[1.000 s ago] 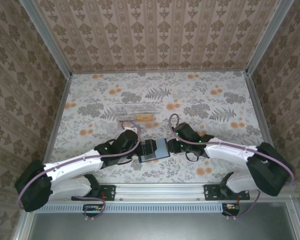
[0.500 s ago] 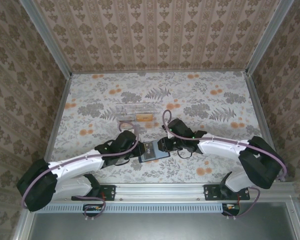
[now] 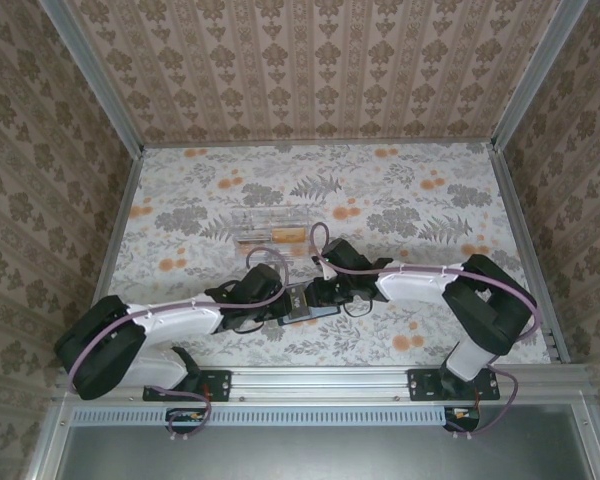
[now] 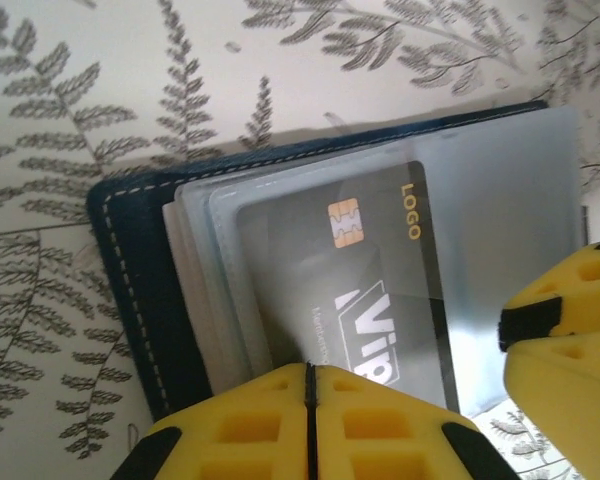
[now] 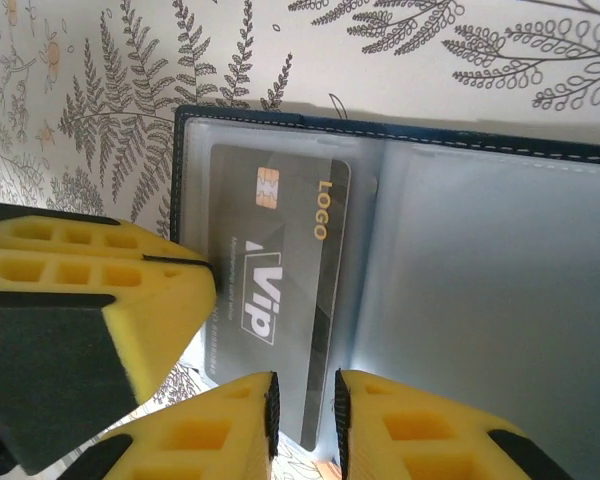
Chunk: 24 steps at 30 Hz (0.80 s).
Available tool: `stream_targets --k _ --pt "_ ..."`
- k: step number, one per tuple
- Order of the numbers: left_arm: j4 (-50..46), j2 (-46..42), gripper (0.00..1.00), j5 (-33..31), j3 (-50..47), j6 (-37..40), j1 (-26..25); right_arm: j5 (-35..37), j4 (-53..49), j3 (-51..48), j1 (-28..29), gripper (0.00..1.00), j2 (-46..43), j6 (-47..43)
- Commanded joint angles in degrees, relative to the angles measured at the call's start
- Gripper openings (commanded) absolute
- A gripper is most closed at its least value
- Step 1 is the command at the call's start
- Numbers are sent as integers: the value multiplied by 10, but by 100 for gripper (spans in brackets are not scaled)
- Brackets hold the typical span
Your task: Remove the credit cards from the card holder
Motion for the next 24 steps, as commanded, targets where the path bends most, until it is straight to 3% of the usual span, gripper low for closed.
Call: stream_targets --k 1,15,24 --pt "-9 3 9 -2 -11 -13 1 -19 1 17 2 26 17 14" --pt "-11 18 6 -9 -16 -20 -9 -42 15 24 -4 25 52 33" --pt "-12 18 5 -8 -14 -18 -13 -62 40 9 -14 8 50 49"
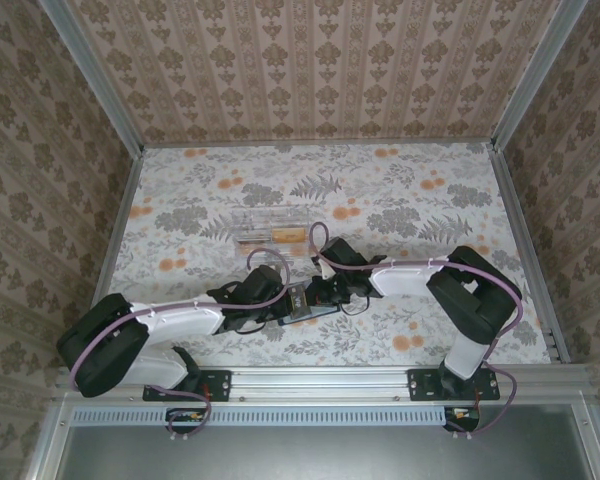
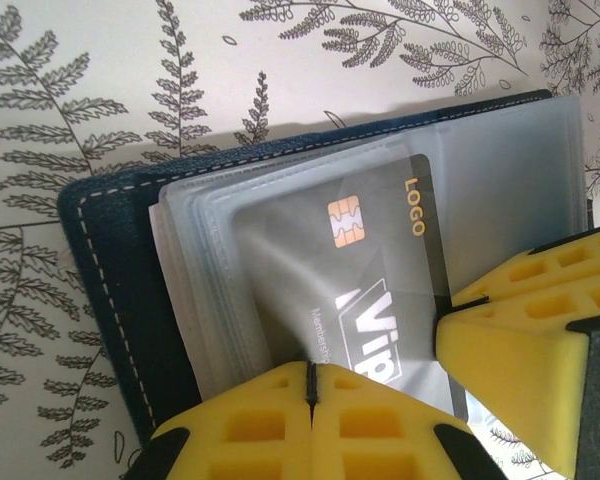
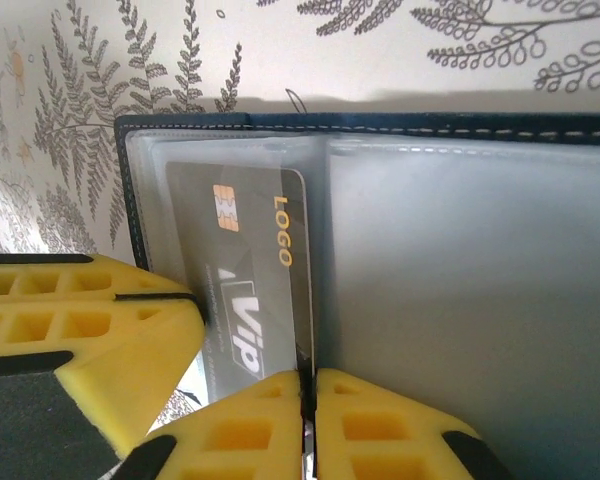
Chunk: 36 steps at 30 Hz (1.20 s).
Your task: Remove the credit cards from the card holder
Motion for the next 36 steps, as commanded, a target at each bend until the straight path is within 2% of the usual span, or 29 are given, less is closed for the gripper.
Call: stream_targets --k 1,4,21,36 --pt "-28 7 5 -3 -13 -5 -4 -20 24 -7 -3 5 2 12" --pt "-37 -2 5 -9 -14 -2 -3 -21 30 -17 -11 0 -4 15" --pt "-60 -30 4 -13 -28 4 14 -26 61 -62 -46 0 -17 29" --pt "-72 -55 5 -4 13 26 4 -49 69 -28 -23 0 14 32"
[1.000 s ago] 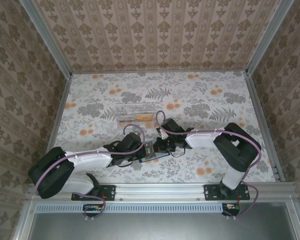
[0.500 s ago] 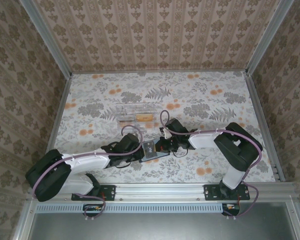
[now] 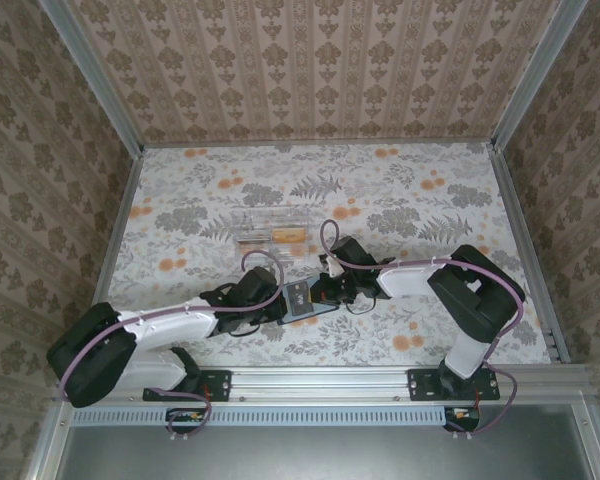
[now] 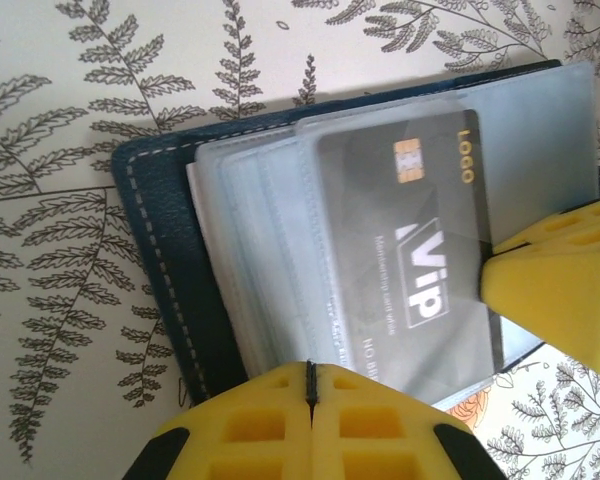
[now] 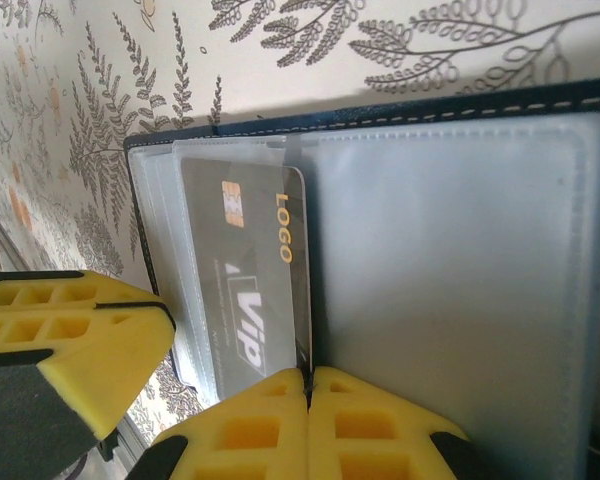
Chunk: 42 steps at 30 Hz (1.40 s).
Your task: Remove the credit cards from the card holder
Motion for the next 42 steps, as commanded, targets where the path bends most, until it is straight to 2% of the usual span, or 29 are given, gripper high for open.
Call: stream_targets --k 1,16,20,26,35,42 --pt "-24 -10 5 0 21 18 -4 -6 -5 16 8 0 16 5" --pt "-3 39 5 3 31 24 -3 -8 -12 27 15 2 34 0" --pt "-20 48 0 -1 24 12 -3 5 -34 35 14 2 31 -13" --pt "-21 43 0 0 4 2 -4 6 -55 48 6 7 27 -29" --pt "-24 42 0 0 6 4 -4 -13 -25 32 -2 14 24 -17" --pt "-22 49 0 3 8 5 -5 -26 -6 21 -11 15 21 -10"
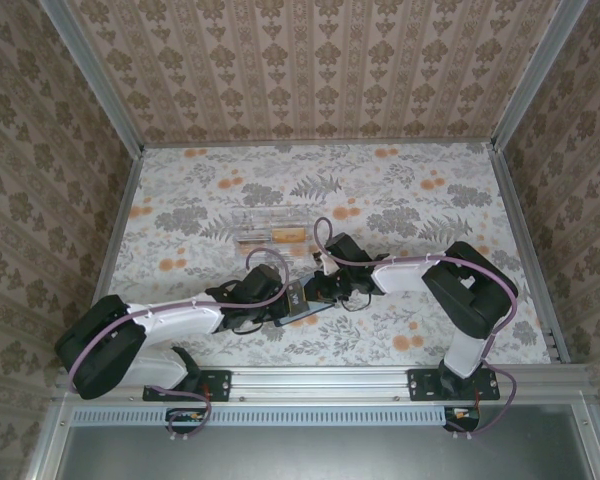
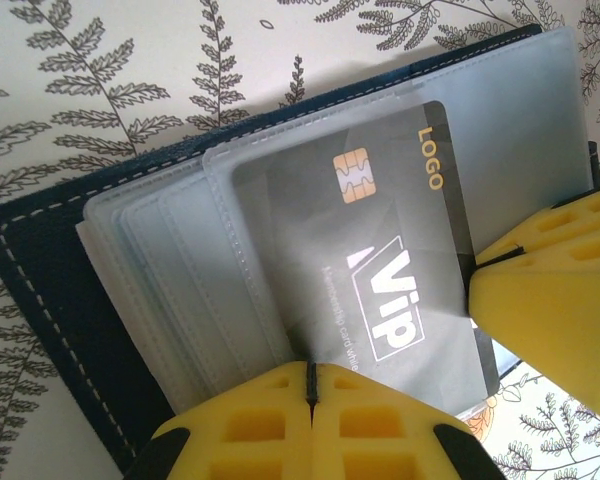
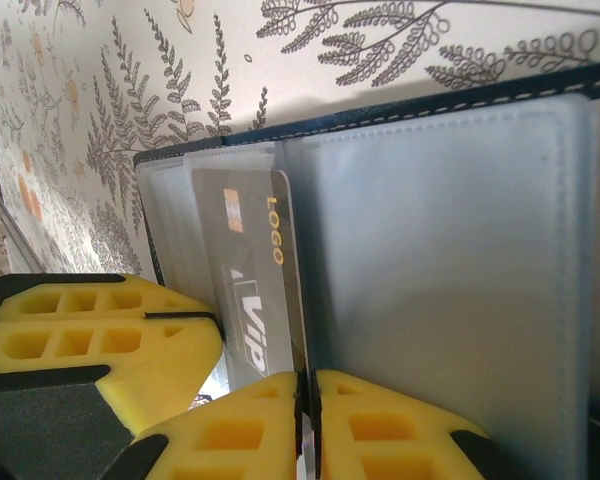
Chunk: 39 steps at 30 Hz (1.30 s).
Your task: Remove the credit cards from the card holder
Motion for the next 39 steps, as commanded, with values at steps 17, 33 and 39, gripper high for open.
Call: stream_targets --k 17,33,39 --pt "-26 23 0 3 -2 2 -6 -16 12 -18 -18 0 1 0" --pt "-54 -17 0 -2 6 11 -7 -30 -21 -37 -71 0 -48 -41" --pt "-79 -29 3 -14 54 29 -19 -43 -9 -41 -60 0 -41 -43"
